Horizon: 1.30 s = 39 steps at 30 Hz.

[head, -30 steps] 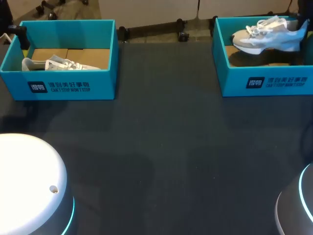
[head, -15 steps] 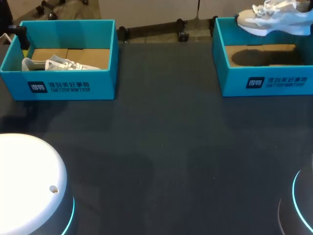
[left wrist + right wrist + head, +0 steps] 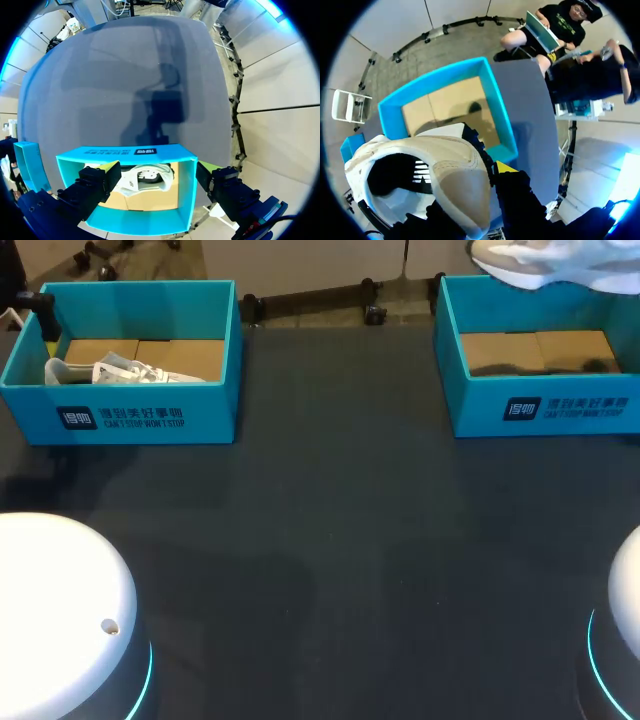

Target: Take the shoe out of the shoebox, open the shoe tongue, remove and reinsert the insole, then place the shoe into the shoebox

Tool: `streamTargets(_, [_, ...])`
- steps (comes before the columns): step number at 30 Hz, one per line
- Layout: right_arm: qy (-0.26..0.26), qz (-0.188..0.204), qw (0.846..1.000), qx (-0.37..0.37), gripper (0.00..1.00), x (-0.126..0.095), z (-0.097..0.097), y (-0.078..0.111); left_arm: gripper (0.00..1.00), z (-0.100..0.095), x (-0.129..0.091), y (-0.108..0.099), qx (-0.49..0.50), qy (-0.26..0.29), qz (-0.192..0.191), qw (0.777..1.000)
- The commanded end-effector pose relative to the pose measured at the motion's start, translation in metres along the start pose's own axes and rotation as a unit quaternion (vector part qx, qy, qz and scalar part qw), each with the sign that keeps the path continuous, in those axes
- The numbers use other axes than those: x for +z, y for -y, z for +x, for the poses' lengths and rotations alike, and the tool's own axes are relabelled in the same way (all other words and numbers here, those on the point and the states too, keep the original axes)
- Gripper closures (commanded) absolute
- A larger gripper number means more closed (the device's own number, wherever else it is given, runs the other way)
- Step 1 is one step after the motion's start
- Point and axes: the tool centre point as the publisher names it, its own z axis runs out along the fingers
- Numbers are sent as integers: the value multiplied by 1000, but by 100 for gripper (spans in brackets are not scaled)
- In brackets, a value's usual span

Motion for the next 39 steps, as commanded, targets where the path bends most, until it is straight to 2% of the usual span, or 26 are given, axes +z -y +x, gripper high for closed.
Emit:
streamTargets(1, [-4, -128, 992, 4, 100, -17, 8, 113, 0, 0, 0, 2, 0, -1, -2, 1000])
streamTargets(5, [5, -133, 991, 0, 100, -19, 27, 152, 0, 0, 0, 2, 0, -1, -2, 1000])
streamTargets(7, [3, -136, 991, -8, 100, -18, 33, 163, 0, 0, 0, 2, 0, -1, -2, 1000])
streamTargets(8, [9, -137, 990, -14, 100, -17, 41, 178, 0, 0, 0, 2, 0, -1, -2, 1000])
streamTargets(16, [2, -136, 990, -23, 100, -9, 56, 229, 0, 0, 0, 2, 0, -1, -2, 1000])
streamTargets(18, [2, -123, 992, -20, 100, -5, 57, 233, 0, 0, 0, 2, 0, -1, -2, 1000])
streamTargets(34, [2, -123, 992, -20, 100, -5, 57, 233, 0, 0, 0, 2, 0, -1, -2, 1000])
streamTargets(36, [-1, -127, 992, -25, 100, -6, 60, 238, 0, 0, 0, 2, 0, -1, -2, 1000])
streamTargets(39, [19, -129, 991, -38, 100, 9, 76, 262, 0, 0, 0, 2, 0, -1, -2, 1000])
